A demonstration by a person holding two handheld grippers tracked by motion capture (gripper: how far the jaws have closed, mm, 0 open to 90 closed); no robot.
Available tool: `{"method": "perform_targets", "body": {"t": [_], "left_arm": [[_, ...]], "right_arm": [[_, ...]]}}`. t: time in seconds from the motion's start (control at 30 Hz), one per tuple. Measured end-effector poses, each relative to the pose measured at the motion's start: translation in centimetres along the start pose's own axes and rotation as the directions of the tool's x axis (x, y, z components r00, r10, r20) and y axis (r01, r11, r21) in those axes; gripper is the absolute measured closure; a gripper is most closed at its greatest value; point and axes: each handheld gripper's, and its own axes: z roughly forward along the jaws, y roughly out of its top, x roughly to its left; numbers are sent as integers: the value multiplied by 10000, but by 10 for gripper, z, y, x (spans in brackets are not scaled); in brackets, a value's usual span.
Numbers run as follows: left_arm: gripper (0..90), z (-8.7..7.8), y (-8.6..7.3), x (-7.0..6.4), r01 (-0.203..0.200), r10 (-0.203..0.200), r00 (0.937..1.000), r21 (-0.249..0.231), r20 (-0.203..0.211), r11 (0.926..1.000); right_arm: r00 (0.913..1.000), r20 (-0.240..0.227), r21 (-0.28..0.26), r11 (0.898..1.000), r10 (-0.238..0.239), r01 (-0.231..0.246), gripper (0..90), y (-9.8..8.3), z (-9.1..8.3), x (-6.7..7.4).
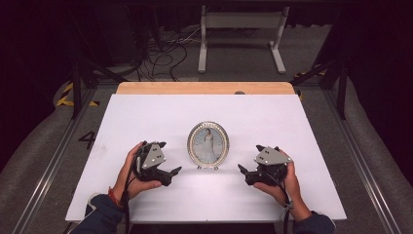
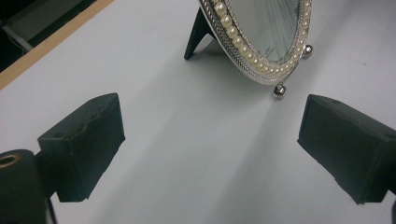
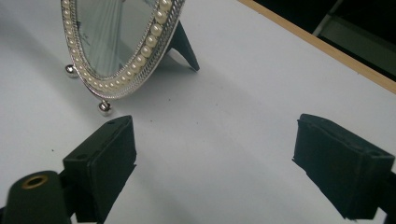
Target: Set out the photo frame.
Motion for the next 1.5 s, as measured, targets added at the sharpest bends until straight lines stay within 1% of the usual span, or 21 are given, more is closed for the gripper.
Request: {"method": "perform_targets", "body": {"t": [0.1, 0.13, 0.2, 0.37, 0.47, 0.5, 0.53, 0.57, 0.63, 0.77, 0.83, 0.93, 1.17, 1.23, 1.27, 1.37, 1.43, 1.5], "left_arm": [[72, -2, -3, 1, 18, -18, 10000, 48, -34, 10000], [72, -4, -5, 2, -44, 45, 9999, 130, -121, 9999], [72, -6, -8, 2, -70, 73, 9998, 187, -162, 9998], [72, -8, -14, 1, -199, 209, 9995, 421, -227, 9989], [72, -10, -17, 0, -132, 146, 9994, 439, -300, 9989], [70, -11, -19, 1, -77, 96, 9990, 445, -427, 9990], [66, -12, -21, 1, 0, 21, 9989, 444, -464, 9990], [65, -13, -24, 2, 122, -103, 9990, 415, -441, 9991], [65, -16, -30, 4, 241, -219, 9983, 409, -538, 9989], [66, -22, -39, 6, 557, -533, 9968, 386, -589, 9977], [67, -26, -45, 7, 574, -545, 9966, 465, -625, 9973], [67, -31, -52, 7, 549, -509, 9963, 580, -686, 9968], [66, -43, -70, 11, 827, -779, 9938, 595, -796, 9948], [67, -46, -74, 13, 1105, -1062, 9912, 516, -788, 9925], [67, -48, -77, 13, 1177, -1135, 9904, 502, -790, 9918], [67, -53, -83, 14, 1336, -1282, 9873, 548, -933, 9895], [68, -54, -85, 14, 1367, -1310, 9869, 577, -943, 9889], [68, -57, -90, 14, 1508, -1438, 9842, 636, -1030, 9865]], "right_arm": [[10000, 6, 48, 10000, 28, -28, 130, -2, -1, -2], [10000, 32, 53, 10000, 21, -22, 131, -3, -2, -2], [9999, 111, 133, 9999, -40, 38, 131, -6, -4, -4], [9997, 259, 207, 9998, 44, -49, 131, -13, -8, -8], [9994, 332, 204, 9998, 84, -91, 131, -15, -11, -11], [9993, 353, 170, 9997, 140, -146, 131, -17, -13, -12], [9991, 393, 149, 9997, 168, -174, 131, -18, -15, -13], [9990, 415, 132, 9998, 164, -170, 131, -19, -17, -14], [9985, 496, 110, 9997, 217, -223, 131, -22, -20, -15], [9978, 598, 138, 9995, 270, -279, 131, -29, -26, -19], [9968, 756, 174, 9995, 242, -256, 131, -34, -28, -22], [9954, 884, 195, 9990, 375, -393, 131, -41, -33, -26], [9896, 1262, 223, 9971, 696, -729, 131, -58, -46, -36], [9885, 1320, 235, 9967, 736, -773, 131, -62, -48, -38], [9878, 1356, 243, 9965, 764, -804, 131, -64, -49, -39], [9852, 1462, 280, 9951, 899, -950, 131, -71, -53, -41], [9843, 1484, 292, 9945, 955, -1009, 130, -73, -55, -42], [9819, 1546, 260, 9931, 1090, -1143, 130, -77, -58, -43]]}}
